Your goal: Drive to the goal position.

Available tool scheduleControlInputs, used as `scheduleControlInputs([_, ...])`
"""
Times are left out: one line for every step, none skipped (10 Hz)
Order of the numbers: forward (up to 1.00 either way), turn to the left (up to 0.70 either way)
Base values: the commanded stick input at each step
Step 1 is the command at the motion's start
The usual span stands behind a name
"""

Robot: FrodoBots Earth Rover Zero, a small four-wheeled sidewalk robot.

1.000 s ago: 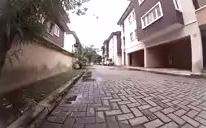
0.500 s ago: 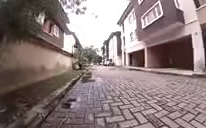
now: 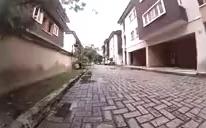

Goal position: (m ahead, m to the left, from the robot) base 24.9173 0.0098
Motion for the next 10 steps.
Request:
scheduleControlInputs([0.0,0.0])
scheduleControlInputs([0.0,0.0])
scheduleControlInputs([0.21,0.0])
scheduleControlInputs([0.45,0.0])
scheduleControlInputs([0.5,0.0])
scheduleControlInputs([0.5,0.0])
scheduleControlInputs([0.5,0.0])
scheduleControlInputs([0.5,0.0])
scheduleControlInputs([0.5,0.0])
scheduleControlInputs([0.5,0.0])
